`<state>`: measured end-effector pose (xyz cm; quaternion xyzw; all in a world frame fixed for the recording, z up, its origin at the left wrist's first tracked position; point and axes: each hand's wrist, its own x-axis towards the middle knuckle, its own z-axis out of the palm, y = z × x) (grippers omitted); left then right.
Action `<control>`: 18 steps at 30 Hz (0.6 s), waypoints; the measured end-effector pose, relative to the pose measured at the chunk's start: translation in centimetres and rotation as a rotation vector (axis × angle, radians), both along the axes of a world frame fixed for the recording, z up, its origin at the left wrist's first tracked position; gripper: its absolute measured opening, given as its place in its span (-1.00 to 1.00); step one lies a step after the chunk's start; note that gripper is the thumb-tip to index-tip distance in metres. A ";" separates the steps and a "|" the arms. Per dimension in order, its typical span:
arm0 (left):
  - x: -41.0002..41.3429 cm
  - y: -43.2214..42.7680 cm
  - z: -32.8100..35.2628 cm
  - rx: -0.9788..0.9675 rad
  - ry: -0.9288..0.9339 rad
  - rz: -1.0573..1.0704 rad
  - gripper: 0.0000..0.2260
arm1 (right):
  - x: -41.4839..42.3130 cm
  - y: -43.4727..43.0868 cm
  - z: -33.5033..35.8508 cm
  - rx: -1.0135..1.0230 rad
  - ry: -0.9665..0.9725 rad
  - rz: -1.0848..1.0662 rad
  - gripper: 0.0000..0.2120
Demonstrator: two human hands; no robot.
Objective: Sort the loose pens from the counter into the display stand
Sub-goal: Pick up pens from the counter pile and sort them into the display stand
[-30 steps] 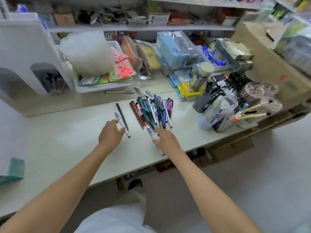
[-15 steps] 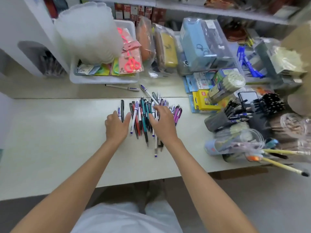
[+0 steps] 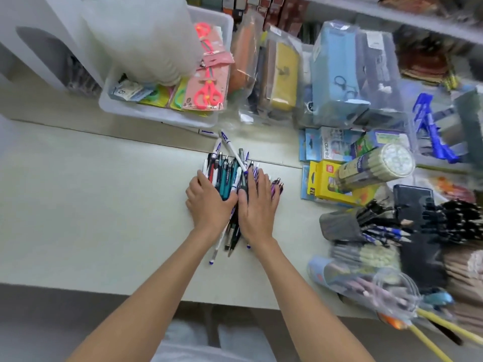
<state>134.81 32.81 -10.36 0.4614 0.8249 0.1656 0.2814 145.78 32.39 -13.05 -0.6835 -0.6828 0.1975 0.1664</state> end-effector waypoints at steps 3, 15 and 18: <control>0.3 0.0 0.1 0.042 -0.034 -0.020 -0.21 | 0.1 -0.1 -0.1 0.002 0.125 -0.017 -0.39; -1.9 1.1 1.4 0.003 -0.137 -0.101 -0.64 | 0.5 -0.1 -0.3 0.033 0.184 -0.017 -0.42; -4.0 1.2 1.3 0.018 -0.344 -0.073 -0.62 | 0.5 -0.1 0.1 0.012 0.173 -0.003 -0.41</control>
